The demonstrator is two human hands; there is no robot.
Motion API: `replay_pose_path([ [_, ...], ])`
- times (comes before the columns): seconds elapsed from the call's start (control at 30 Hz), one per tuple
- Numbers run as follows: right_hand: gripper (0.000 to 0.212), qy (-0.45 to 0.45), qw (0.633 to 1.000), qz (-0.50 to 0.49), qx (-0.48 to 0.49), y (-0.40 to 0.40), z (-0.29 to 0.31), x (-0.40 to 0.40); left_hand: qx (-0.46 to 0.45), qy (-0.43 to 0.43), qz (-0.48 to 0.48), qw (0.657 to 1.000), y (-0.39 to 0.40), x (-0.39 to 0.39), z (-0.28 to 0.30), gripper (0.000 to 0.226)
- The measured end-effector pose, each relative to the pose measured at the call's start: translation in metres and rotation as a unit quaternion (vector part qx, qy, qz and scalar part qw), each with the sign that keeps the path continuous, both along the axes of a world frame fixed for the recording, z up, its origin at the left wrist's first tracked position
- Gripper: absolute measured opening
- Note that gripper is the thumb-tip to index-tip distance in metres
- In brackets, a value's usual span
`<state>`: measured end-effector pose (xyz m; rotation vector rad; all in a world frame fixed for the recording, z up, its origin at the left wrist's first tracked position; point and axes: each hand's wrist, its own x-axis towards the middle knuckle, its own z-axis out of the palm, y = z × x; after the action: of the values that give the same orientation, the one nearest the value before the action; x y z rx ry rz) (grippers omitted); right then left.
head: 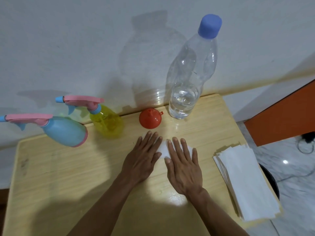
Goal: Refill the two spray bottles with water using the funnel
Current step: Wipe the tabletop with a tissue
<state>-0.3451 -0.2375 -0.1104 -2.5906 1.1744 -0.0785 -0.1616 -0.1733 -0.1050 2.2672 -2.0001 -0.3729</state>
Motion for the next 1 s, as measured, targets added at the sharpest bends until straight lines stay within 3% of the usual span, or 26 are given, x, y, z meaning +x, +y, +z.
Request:
replay_pose_path([
  [0.5, 0.06, -0.002, 0.997, -0.064, 0.041, 0.001, 0.0, 0.012, 0.004, -0.062, 0.023, 0.998, -0.003, -0.002, -0.002, 0.06],
  [1.0, 0.055, -0.005, 0.992, -0.115, 0.046, 0.036, 0.005, 0.038, 0.003, -0.053, 0.0, 0.999, 0.018, 0.013, -0.002, 0.056],
])
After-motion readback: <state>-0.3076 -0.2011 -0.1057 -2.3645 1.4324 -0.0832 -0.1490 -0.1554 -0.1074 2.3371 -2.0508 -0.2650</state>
